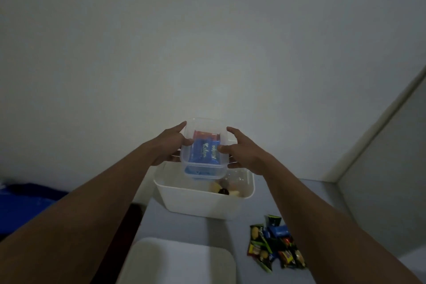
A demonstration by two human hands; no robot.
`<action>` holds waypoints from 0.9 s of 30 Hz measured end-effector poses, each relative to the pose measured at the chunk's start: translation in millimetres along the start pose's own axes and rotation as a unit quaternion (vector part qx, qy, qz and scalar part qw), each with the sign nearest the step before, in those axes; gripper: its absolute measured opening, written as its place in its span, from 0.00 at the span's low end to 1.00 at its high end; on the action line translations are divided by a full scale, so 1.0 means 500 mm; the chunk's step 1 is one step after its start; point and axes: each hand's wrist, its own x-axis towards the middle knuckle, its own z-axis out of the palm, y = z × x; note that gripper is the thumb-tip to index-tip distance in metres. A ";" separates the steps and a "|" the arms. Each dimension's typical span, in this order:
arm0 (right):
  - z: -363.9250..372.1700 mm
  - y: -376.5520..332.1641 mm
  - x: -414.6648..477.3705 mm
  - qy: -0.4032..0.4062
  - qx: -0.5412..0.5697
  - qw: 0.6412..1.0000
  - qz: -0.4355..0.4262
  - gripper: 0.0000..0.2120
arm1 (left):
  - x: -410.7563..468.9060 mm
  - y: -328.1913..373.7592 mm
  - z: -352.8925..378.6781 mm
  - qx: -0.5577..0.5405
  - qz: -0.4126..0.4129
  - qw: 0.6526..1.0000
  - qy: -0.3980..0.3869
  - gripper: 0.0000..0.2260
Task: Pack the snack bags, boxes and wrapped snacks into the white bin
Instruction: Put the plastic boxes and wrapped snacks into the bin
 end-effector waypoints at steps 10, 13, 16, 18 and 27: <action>0.122 0.075 0.185 0.018 0.028 0.996 0.077 0.35 | 0.162 -0.088 -0.095 0.004 -0.090 0.995 -0.050 0.35; 0.137 0.102 0.208 0.028 0.037 0.995 0.091 0.34 | 0.181 -0.113 -0.084 0.015 -0.094 0.994 -0.059 0.32; 0.152 0.125 0.221 0.031 0.041 0.992 0.112 0.35 | 0.204 -0.142 -0.073 0.011 -0.120 0.992 -0.049 0.36; 0.162 0.142 0.236 0.034 0.034 0.992 0.119 0.37 | 0.214 -0.158 -0.057 0.009 -0.124 0.991 -0.039 0.35; 0.193 0.200 0.273 0.035 -0.028 0.989 0.143 0.33 | 0.255 -0.216 0.004 0.081 -0.070 0.994 0.023 0.25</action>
